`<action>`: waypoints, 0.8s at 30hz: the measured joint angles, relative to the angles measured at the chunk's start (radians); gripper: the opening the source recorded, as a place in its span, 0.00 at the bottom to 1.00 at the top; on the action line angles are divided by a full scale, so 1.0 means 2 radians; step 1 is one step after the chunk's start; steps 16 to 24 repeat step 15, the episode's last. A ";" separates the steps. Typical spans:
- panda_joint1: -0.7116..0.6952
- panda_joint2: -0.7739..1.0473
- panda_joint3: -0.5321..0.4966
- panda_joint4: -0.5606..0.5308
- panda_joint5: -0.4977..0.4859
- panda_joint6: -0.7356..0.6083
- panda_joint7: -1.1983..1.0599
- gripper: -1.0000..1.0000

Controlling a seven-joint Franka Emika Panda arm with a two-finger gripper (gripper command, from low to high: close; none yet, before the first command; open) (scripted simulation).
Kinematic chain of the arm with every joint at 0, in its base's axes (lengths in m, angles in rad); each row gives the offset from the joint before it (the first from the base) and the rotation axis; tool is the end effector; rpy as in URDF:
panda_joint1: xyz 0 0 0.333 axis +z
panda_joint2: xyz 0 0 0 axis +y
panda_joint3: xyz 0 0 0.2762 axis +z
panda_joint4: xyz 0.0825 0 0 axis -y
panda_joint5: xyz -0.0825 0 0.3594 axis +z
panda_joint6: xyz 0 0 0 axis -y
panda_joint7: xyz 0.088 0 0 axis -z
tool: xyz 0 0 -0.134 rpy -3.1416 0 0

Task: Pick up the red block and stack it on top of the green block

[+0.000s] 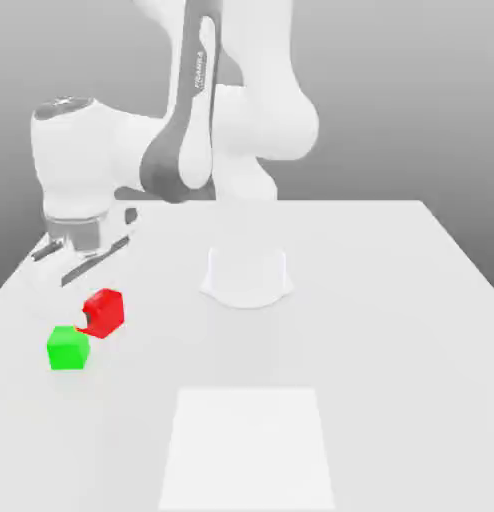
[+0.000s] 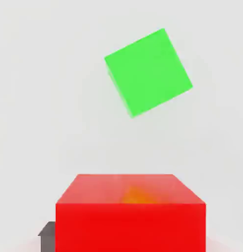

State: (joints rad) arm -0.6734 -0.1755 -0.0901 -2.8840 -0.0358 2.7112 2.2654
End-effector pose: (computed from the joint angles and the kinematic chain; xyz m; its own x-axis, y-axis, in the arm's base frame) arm 0.2531 -0.2374 0.1938 -0.9893 -0.1460 -0.0020 -0.1460 0.9893 -0.0013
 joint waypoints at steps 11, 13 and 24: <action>-0.059 0.090 -0.021 0.020 0.020 0.070 0.110 0.00; -0.060 0.119 -0.016 0.021 0.035 0.097 0.100 1.00; -0.060 0.119 -0.016 0.021 0.035 0.097 0.100 1.00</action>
